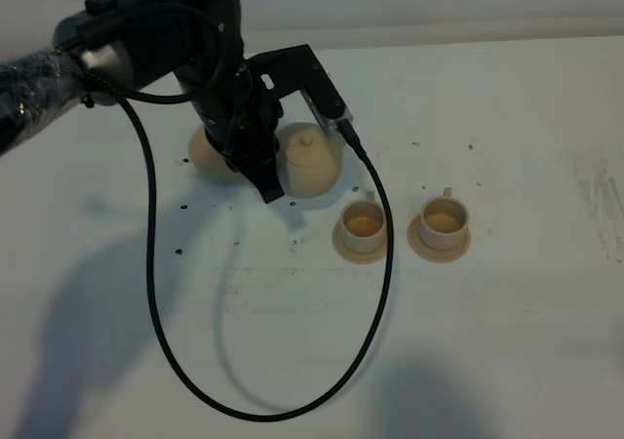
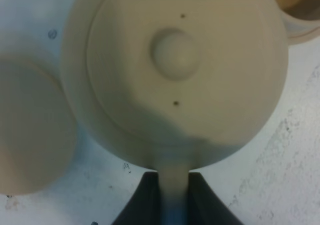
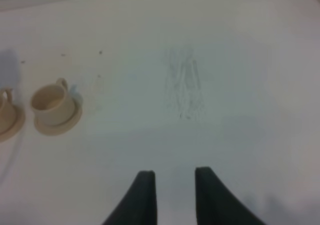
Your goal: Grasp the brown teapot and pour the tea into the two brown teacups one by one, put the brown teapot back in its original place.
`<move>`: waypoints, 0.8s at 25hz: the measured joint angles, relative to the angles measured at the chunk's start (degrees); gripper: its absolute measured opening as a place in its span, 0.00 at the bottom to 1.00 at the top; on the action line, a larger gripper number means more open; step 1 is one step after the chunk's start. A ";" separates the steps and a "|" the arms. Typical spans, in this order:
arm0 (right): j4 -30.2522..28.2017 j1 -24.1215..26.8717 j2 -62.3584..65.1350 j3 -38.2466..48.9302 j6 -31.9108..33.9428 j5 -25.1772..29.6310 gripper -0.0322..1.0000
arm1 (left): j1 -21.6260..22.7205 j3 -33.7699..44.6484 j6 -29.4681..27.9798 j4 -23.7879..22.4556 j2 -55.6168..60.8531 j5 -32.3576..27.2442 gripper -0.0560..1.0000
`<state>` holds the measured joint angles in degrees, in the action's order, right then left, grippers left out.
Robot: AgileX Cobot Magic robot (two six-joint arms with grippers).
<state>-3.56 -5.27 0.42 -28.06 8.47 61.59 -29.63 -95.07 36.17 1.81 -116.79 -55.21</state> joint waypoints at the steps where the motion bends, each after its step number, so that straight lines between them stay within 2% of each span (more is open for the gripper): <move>1: 0.00 0.00 0.00 0.00 0.00 0.00 0.25 | -0.22 0.00 0.37 -0.23 0.00 0.07 0.06; 15: 0.00 0.00 0.00 0.00 0.00 0.00 0.25 | -0.42 0.12 10.85 -1.81 0.20 -3.64 0.06; 20: 0.00 0.00 0.00 0.00 0.00 0.00 0.25 | -0.42 0.55 13.71 -4.53 1.82 -4.19 0.06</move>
<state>-3.56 -5.27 0.42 -28.06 8.47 61.59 -30.05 -94.52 49.87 -2.72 -114.97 -59.40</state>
